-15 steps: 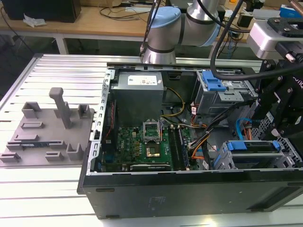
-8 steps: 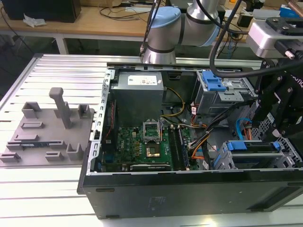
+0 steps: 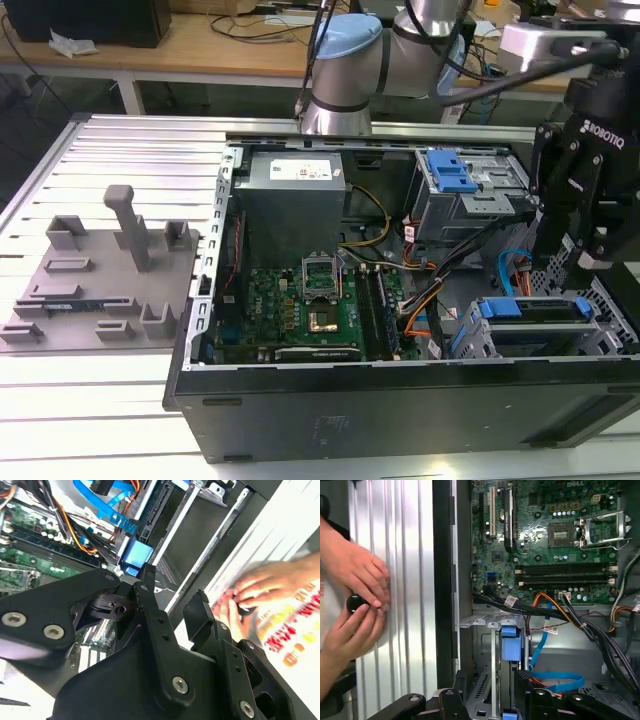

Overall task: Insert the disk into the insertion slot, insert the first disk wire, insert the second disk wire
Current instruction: 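Insert the first disk wire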

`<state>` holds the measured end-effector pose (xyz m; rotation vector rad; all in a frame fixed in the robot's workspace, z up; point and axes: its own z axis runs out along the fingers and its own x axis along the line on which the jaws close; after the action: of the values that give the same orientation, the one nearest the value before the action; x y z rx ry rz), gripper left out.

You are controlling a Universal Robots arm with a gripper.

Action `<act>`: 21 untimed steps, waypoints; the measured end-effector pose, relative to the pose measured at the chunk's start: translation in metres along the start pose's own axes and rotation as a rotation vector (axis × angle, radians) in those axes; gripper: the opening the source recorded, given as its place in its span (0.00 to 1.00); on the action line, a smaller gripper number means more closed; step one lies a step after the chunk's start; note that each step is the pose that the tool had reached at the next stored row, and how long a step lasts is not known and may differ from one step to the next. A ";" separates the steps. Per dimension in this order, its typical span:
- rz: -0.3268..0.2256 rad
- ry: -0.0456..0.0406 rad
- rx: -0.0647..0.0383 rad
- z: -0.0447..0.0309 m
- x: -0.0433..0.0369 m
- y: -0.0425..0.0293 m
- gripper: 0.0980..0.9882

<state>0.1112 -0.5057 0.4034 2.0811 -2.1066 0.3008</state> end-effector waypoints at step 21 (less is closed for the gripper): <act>0.023 0.1997 -0.008 -0.0046 -0.0918 -0.0565 0.45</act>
<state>0.1690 -0.4163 0.3858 1.9346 -2.0116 0.4804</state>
